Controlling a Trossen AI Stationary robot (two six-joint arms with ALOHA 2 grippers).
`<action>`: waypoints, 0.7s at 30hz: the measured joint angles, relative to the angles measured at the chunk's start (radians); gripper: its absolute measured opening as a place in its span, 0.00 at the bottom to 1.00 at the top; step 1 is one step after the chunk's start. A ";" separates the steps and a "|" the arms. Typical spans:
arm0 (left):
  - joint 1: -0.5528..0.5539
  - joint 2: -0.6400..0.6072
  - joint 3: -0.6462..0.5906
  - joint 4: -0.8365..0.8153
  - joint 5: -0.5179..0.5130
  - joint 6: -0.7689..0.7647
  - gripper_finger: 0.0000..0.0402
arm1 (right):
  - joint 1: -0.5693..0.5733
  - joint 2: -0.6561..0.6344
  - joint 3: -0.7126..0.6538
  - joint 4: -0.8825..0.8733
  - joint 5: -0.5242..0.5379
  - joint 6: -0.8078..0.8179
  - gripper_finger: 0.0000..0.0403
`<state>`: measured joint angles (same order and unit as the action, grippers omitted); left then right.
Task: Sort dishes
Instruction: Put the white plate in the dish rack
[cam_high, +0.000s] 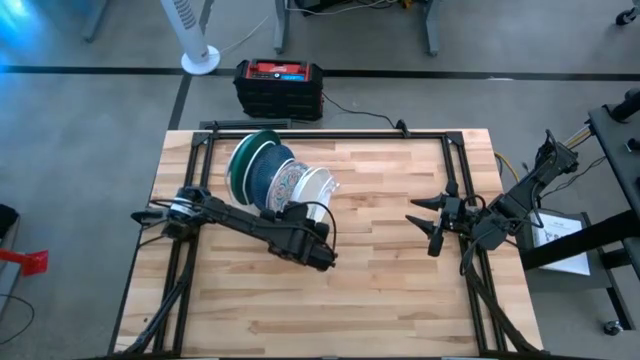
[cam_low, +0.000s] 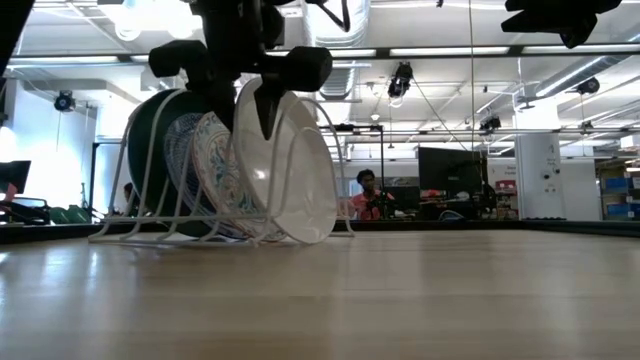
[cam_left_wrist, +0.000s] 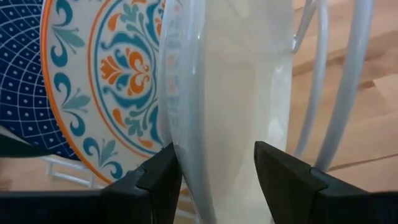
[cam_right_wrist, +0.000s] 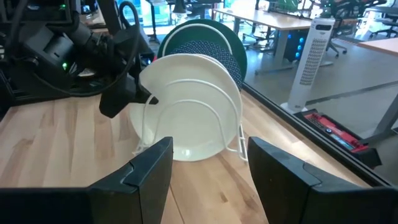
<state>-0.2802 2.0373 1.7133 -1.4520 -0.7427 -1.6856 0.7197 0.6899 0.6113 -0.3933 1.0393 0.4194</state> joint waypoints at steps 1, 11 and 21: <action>0.001 0.000 0.005 -0.006 0.008 0.000 0.47 | 0.000 0.000 0.000 0.000 0.000 0.000 0.49; 0.011 0.001 0.043 -0.041 0.089 0.027 0.47 | 0.000 0.000 0.000 0.000 0.000 0.000 0.49; 0.016 0.001 0.058 -0.056 0.162 0.085 0.47 | 0.000 0.000 0.000 0.000 0.000 0.000 0.49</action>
<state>-0.2642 2.0380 1.7717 -1.5079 -0.5806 -1.6008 0.7197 0.6900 0.6109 -0.3935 1.0389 0.4195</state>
